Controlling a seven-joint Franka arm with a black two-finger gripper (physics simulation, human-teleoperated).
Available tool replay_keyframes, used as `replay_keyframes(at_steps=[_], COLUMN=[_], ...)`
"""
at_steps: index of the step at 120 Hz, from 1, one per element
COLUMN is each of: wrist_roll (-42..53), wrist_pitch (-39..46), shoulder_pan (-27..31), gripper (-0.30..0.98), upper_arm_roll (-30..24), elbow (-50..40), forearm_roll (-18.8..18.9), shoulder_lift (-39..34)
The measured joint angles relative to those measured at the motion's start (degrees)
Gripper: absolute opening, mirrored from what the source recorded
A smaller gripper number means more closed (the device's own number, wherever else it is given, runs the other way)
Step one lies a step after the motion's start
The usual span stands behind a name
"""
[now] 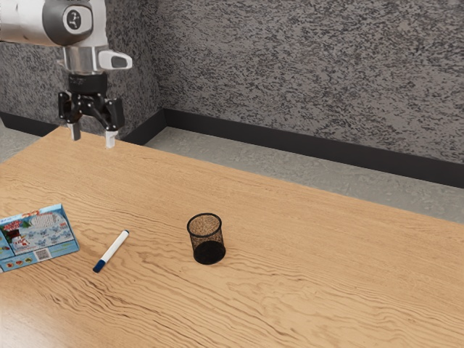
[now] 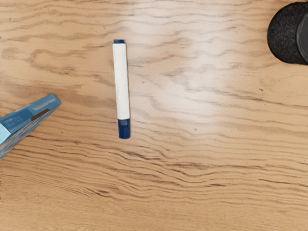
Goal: Put the marker into the pen holder.
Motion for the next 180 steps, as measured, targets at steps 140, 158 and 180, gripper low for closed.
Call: replay_keyframes(at_steps=[140, 158, 180], wrist_roll=[6.9, 9.2, 11.1], wrist_pitch=[46.9, 49.2, 50.7], shoulder_pan=[-1.8, -1.0, -1.0], gripper=[0.69, 0.69, 0.69], upper_arm_roll=[1.2, 2.8, 3.7], elbow=[-37.7, -35.9, -35.4], forearm_roll=[1.6, 1.4, -0.2], shoulder_lift=[-0.7, 3.9, 6.3])
